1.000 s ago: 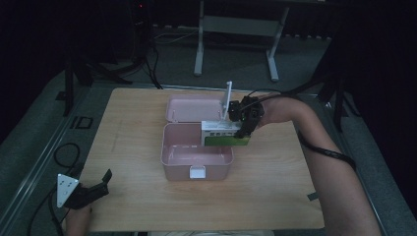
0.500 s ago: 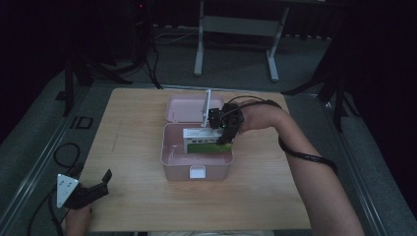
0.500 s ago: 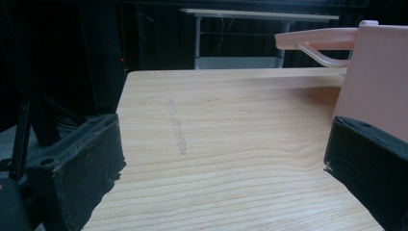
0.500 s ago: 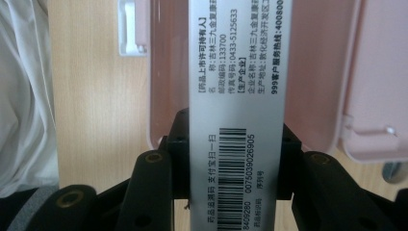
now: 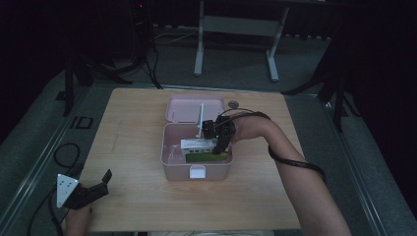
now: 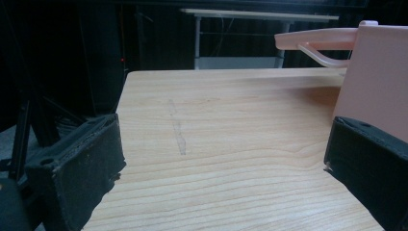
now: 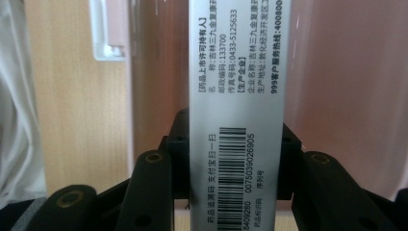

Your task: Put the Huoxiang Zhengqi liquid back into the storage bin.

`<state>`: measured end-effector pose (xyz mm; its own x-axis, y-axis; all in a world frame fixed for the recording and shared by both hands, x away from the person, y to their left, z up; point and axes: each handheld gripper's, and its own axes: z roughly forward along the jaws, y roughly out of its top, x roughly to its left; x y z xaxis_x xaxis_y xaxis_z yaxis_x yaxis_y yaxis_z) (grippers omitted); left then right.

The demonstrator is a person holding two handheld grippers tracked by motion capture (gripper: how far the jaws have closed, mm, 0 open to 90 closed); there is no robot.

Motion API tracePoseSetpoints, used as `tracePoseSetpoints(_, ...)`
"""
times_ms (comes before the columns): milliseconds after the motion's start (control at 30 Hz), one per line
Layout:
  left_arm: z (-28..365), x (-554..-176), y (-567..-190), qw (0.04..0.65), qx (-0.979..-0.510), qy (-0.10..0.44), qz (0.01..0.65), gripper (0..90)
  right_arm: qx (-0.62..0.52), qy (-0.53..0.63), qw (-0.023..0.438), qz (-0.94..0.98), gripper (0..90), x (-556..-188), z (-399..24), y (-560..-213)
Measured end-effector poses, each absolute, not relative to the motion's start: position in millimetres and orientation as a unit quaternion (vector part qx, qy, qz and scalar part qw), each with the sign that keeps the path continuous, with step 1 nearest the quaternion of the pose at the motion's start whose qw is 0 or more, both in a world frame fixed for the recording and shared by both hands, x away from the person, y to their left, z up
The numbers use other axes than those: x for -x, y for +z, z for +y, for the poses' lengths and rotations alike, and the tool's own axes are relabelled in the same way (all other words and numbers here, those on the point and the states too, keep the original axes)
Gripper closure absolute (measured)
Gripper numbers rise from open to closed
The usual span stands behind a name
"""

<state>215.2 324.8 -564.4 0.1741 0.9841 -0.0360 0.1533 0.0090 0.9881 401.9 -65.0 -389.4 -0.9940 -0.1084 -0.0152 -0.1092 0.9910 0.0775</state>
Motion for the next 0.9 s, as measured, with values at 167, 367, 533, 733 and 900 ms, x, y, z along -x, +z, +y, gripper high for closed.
tracePoseSetpoints(167,324.8,-215.3,-564.3,0.507,-0.575,0.408,0.496,0.2,0.052,0.037,-0.004,0.998,62.9,-404.9,-64.1,-402.3)
tracePoseSetpoints(367,324.9,-215.1,-564.5,0.509,-0.573,0.408,0.495,0.2,0.049,0.026,-0.013,0.998,62.8,-408.3,-59.8,-419.9)
tracePoseSetpoints(533,325.0,-215.1,-564.5,0.509,-0.574,0.408,0.495,0.2,0.044,0.015,-0.017,0.999,62.8,-410.8,-57.7,-430.2)
tracePoseSetpoints(733,324.9,-215.1,-564.5,0.509,-0.574,0.408,0.495,0.2,0.048,0.004,-0.021,0.999,62.7,-412.1,-54.6,-440.0)
tracePoseSetpoints(900,325.0,-215.0,-564.5,0.51,-0.574,0.408,0.494,0.2,0.047,-0.001,-0.022,0.999,62.6,-413.0,-53.0,-447.7)
